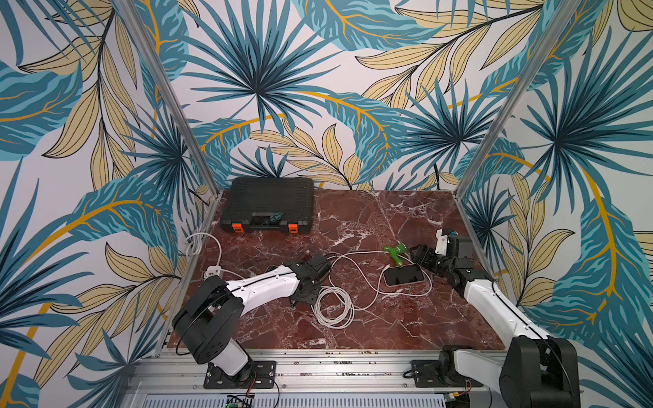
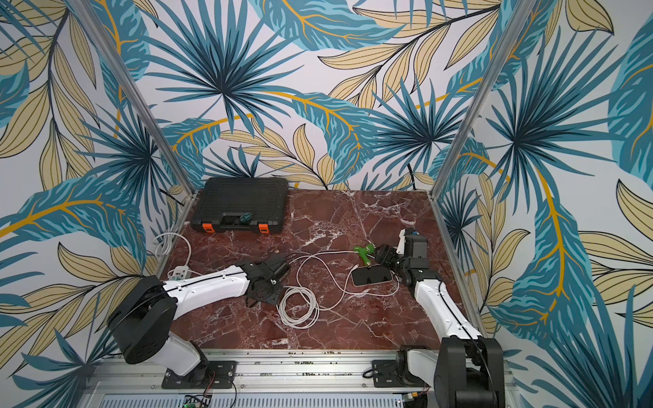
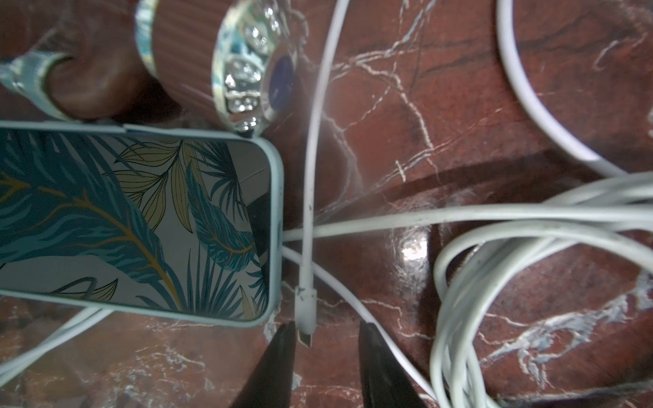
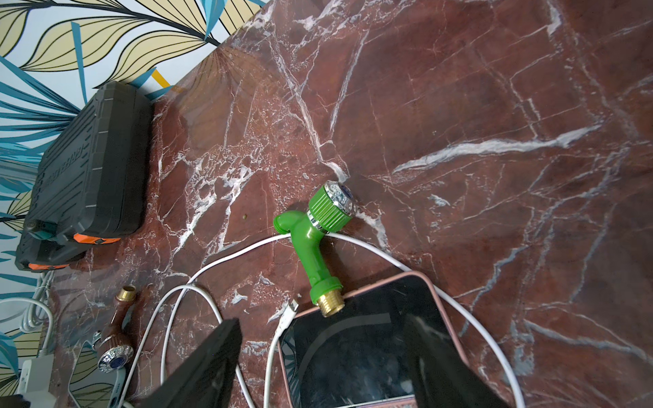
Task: Plug the charging cable into the phone
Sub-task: Pick up the charging cable from the center of the board.
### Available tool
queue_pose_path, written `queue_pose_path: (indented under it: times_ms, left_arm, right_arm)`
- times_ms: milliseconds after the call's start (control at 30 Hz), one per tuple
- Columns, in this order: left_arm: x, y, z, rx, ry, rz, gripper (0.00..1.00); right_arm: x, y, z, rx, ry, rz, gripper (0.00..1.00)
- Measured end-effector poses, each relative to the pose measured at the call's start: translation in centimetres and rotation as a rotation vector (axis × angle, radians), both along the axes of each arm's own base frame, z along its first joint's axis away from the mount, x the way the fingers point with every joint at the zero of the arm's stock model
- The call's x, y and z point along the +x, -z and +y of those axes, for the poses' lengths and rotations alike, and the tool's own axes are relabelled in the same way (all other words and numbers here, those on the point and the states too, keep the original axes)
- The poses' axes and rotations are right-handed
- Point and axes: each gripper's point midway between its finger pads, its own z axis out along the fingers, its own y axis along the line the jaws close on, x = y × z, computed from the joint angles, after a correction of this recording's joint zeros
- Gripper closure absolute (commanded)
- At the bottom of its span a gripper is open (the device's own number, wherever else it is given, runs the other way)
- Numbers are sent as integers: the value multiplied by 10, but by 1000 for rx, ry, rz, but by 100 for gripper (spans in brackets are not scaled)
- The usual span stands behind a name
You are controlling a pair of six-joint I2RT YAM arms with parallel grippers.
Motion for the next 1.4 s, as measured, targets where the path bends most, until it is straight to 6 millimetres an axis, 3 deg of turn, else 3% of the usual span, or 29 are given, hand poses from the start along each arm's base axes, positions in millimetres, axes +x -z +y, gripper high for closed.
queue_pose_path:
  times_ms: [633,867,1067,1133,1267,1400]
  left_arm:
    - [9,11,8,0,-35,33,65]
    - [13,10,4,-11,-21,36,79]
    - [15,11,5,-1,-17,28,100]
    - [16,11,7,8,-16,21,100]
    - [20,-3,12,33,-3,-13,100]
    - [32,-45,6,4,42,-123,100]
  right_arm:
    - [-3,3,1,-1,-3,4,22]
    - [-3,4,1,-1,-4,6,23]
    - [-3,4,1,-1,-4,5,23]
    - [-3,4,1,0,-4,4,23]
    - [-3,1,4,11,-16,-5,25]
    - [-2,-14,19,60,-79,-62,30]
